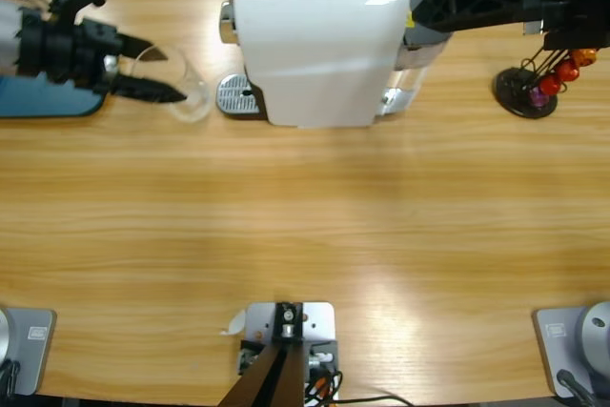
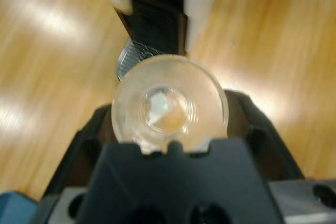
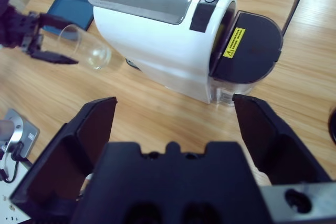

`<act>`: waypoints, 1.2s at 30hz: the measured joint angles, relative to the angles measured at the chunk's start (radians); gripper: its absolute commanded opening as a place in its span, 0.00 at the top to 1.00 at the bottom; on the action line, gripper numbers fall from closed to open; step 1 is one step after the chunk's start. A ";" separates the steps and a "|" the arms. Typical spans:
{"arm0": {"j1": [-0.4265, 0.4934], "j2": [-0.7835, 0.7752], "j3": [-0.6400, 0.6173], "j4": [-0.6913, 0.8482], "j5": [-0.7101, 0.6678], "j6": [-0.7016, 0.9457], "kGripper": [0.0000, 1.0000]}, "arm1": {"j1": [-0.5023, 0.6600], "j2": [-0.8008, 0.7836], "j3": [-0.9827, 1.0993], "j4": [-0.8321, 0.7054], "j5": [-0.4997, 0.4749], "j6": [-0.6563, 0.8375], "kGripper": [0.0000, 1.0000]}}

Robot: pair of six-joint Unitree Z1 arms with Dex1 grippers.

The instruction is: Pour coffee

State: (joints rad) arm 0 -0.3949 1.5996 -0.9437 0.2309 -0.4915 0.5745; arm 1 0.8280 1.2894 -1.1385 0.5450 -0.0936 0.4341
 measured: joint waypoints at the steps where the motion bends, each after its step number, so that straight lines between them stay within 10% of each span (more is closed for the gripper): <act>1: 0.006 0.030 -0.029 0.001 -0.004 0.009 0.55 | -0.010 0.000 0.000 0.000 0.005 -0.002 0.00; 36: -0.035 0.328 -0.285 0.059 -0.045 0.082 0.55 | -0.062 0.050 -0.020 0.000 0.051 -0.032 0.01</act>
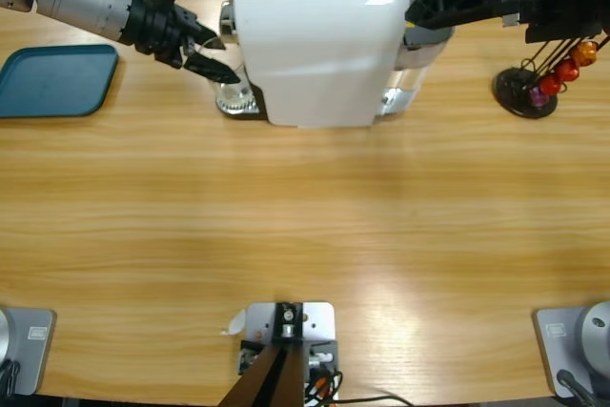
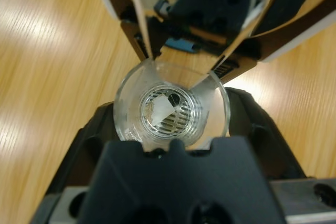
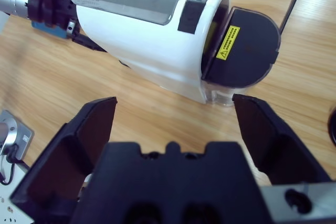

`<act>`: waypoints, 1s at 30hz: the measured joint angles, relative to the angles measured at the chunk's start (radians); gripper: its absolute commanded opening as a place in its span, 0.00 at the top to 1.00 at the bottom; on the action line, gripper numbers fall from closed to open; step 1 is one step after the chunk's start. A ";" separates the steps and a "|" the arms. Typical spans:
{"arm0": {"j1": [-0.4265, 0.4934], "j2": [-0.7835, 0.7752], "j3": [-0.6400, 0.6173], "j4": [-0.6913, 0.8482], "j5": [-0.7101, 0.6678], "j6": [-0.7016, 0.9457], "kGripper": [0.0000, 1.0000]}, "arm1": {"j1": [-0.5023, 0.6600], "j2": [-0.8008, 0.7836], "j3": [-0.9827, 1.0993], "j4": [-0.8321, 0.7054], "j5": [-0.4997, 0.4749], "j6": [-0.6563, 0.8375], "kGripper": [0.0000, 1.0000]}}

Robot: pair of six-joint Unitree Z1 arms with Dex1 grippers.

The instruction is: Pour coffee

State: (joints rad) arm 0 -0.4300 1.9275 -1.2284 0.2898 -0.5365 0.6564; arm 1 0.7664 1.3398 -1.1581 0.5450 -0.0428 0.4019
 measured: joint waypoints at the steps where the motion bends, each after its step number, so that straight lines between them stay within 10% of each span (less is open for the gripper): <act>1: -0.003 0.000 0.000 0.000 0.000 0.000 0.54 | 0.000 0.001 -0.002 0.000 0.000 -0.001 0.01; 3: -0.005 0.000 0.000 0.000 0.000 0.000 0.53 | 0.000 0.002 -0.004 0.000 0.000 -0.001 0.01; 7: -0.005 0.000 0.000 0.000 0.000 0.000 0.01 | 0.000 0.002 -0.005 0.000 0.000 -0.001 0.01; 24: 0.011 -0.009 0.016 0.000 0.008 0.000 0.00 | 0.000 0.002 -0.005 0.000 0.000 -0.001 0.03; 30: 0.042 -0.093 0.038 0.000 0.039 -0.001 0.00 | 0.000 0.002 -0.011 0.002 0.000 -0.004 0.30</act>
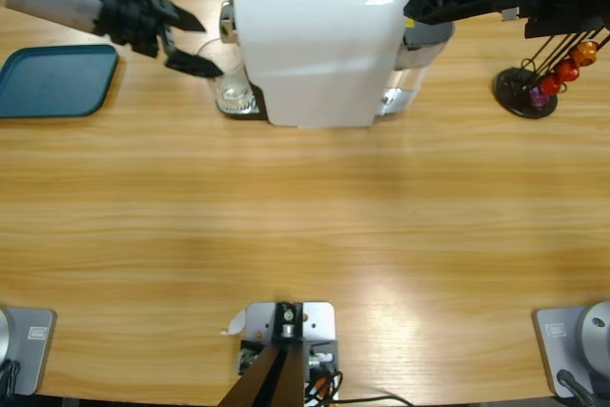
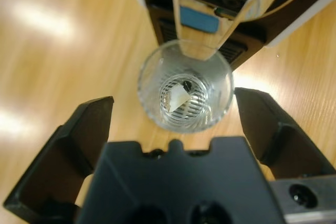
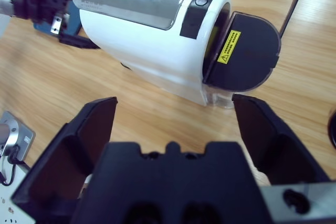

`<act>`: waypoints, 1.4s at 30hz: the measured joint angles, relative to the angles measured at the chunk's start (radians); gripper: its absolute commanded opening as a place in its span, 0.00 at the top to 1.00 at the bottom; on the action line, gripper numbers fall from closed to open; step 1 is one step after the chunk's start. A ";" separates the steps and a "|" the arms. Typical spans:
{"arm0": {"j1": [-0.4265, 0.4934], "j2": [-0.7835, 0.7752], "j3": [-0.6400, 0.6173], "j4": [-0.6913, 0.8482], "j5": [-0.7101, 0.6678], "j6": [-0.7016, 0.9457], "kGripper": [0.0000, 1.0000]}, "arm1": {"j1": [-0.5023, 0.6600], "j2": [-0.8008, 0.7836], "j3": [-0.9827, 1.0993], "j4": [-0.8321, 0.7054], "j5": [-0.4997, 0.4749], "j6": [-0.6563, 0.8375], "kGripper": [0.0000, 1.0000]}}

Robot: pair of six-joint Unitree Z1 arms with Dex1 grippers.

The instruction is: Pour coffee

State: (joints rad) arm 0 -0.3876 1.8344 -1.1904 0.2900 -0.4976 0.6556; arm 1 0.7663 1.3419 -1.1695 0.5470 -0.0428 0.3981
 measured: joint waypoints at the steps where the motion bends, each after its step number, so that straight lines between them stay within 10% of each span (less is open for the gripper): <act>1: 0.004 -0.023 0.004 0.000 0.003 -0.001 0.00 | 0.000 0.000 -0.007 0.003 0.000 -0.010 0.35; 5: 0.008 -0.132 0.047 0.002 0.010 -0.015 0.00 | -0.004 0.012 -0.080 0.046 0.000 -0.053 0.38; 8: -0.003 -0.227 0.113 0.013 0.025 -0.042 0.00 | -0.022 0.044 -0.178 0.076 0.000 -0.064 1.00; 16: -0.134 -0.420 0.259 0.063 0.188 -0.303 0.00 | -0.047 0.170 -0.415 0.151 0.000 -0.066 1.00; 23: -0.185 -0.439 0.331 0.080 0.285 -0.656 0.00 | -0.120 0.326 -0.737 0.509 0.026 -0.066 1.00; 42: -0.188 -0.452 0.378 0.080 0.397 -0.687 0.01 | -0.193 0.578 -0.964 0.700 0.196 -0.066 1.00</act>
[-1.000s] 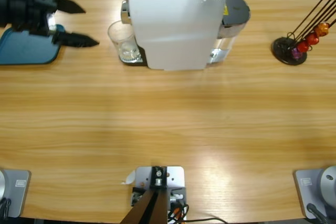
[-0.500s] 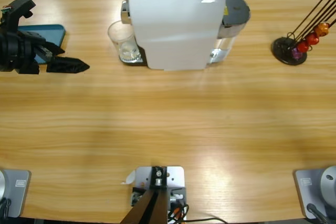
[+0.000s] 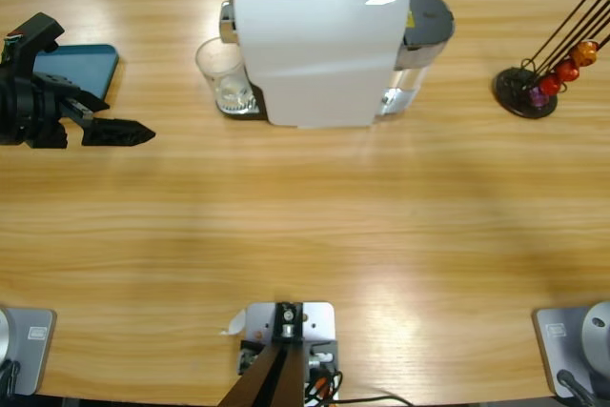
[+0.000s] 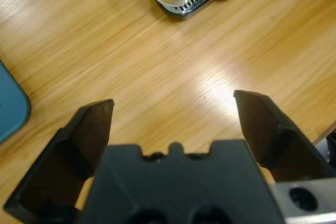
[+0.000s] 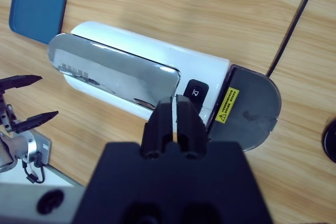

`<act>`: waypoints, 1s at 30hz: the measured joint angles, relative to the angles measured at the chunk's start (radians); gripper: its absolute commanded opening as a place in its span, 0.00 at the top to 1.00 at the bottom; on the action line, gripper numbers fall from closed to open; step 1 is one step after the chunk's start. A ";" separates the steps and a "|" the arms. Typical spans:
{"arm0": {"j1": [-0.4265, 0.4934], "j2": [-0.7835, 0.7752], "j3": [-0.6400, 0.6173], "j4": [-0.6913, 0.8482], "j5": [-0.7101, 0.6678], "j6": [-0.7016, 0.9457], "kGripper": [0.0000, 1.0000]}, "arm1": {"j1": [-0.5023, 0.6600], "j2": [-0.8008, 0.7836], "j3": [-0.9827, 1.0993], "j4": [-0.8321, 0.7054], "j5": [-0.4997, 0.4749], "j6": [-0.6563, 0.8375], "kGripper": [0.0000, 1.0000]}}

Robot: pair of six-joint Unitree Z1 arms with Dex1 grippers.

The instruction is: Pour coffee

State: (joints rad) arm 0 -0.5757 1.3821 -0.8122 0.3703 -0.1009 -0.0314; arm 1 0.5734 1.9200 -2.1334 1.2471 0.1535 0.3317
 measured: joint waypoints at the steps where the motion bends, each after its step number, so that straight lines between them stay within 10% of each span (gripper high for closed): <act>1: -0.002 0.000 0.000 0.000 0.001 0.000 0.01 | 0.000 0.001 -0.001 0.003 0.000 0.000 1.00; 30: -0.015 0.009 0.000 0.000 0.007 0.000 0.01 | 0.000 0.033 -0.001 0.021 -0.028 0.000 1.00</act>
State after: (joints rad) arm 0 -0.5910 1.3913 -0.8122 0.3703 -0.0939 -0.0314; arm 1 0.5732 1.9533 -2.1344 1.2683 0.1255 0.3317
